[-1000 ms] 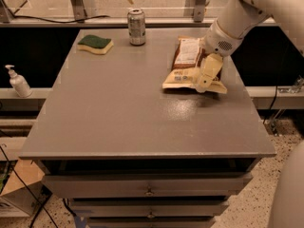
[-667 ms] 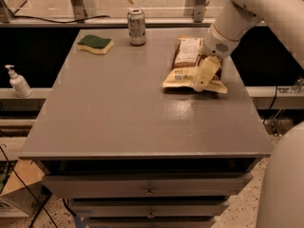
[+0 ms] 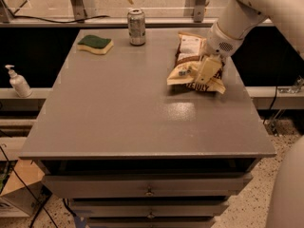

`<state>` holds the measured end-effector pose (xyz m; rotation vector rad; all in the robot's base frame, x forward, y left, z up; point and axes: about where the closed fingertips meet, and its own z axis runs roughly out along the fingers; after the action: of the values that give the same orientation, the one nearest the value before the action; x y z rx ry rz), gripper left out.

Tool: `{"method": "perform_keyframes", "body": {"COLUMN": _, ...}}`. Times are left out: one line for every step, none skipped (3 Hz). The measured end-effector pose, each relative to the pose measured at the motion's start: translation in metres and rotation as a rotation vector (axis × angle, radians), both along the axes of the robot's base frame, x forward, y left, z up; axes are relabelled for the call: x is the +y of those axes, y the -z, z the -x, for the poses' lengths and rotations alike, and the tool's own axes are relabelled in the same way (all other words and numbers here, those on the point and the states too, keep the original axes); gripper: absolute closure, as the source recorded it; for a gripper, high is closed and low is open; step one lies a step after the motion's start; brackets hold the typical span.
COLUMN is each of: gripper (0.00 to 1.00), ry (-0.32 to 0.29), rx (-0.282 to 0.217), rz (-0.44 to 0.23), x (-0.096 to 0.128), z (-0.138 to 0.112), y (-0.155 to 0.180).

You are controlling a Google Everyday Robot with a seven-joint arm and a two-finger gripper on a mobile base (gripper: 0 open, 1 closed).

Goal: Pick brown chip bag

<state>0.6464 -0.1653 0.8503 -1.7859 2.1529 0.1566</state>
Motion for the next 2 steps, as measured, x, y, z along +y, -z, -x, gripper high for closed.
{"method": "perform_keyframes", "body": {"gripper": 0.88, "ry": -0.045, "rx": -0.062, "rz": -0.019, "x": 0.01, "z": 0.011, "y": -0.028}}
{"method": "perform_keyframes", "body": {"gripper": 1.0, "ry": -0.089, "rx": -0.135, "rz": -0.048, "x": 0.02, "z": 0.022, "y": -0.062}}
